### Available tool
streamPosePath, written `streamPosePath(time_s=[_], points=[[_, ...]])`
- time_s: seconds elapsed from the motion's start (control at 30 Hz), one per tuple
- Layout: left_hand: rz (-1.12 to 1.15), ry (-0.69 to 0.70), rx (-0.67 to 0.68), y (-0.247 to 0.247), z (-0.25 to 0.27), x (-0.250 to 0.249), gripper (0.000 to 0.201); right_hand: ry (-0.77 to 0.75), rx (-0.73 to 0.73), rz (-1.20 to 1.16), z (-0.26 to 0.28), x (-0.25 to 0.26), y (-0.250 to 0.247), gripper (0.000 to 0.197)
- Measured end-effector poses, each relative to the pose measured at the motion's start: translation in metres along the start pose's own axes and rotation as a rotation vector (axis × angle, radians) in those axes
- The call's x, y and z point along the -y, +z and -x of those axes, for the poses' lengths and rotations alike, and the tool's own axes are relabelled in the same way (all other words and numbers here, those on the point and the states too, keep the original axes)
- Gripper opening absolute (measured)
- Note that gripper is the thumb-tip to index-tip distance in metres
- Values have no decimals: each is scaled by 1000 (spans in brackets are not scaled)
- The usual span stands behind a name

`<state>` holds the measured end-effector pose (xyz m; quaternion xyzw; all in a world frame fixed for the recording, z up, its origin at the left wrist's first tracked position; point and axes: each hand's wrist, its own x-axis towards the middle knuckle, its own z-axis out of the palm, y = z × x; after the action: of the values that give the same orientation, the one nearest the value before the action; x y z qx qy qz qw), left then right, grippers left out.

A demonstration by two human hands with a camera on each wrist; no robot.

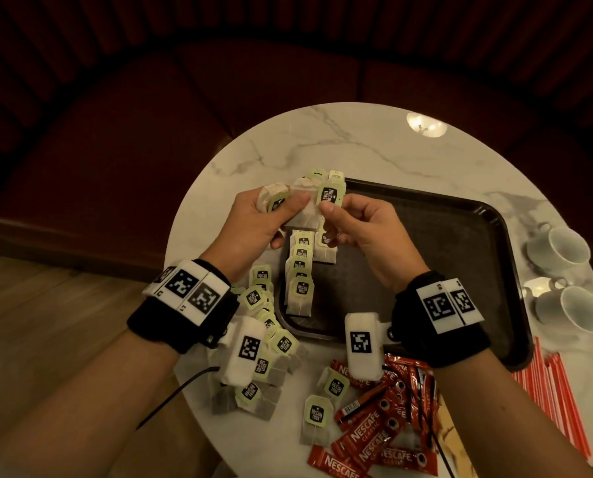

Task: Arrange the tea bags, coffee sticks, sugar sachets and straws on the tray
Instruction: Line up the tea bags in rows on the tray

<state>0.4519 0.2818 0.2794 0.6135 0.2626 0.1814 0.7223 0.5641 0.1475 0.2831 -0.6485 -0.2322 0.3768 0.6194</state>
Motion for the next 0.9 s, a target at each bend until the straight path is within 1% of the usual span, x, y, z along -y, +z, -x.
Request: streamPosePath(time_s=[0.1,0.13,0.23,0.33,0.43,0.57,0.67,0.8,0.9], points=[[-5,15,30,1,1,-1,21,-12,2,-5,1,3,0,41],[-9,21,41,1,2,-1,21,-15,2,-5,1,4,0,42],[-15,25,66,0,2,-2,22,-10,6,-2,2,7,1,31],[-10,14,91,0,3,-2,24,0,3,-21,2,10,-3,26],[-14,1,108,0,3,-1,27,18,40,-52,3,13,-8,23],[-2,0,137,-1,4,-1,17,49,101,-114,3,18,-15,26],[-2,-2,145,-1,3,-1,21,60,132,-138,4,22,-19,32],[0,1,143,0,4,-3,18,55,167,-106,6,27,-21,28],[-1,13,139,-1,4,-3,17,43,142,-41,6,32,-22,25]])
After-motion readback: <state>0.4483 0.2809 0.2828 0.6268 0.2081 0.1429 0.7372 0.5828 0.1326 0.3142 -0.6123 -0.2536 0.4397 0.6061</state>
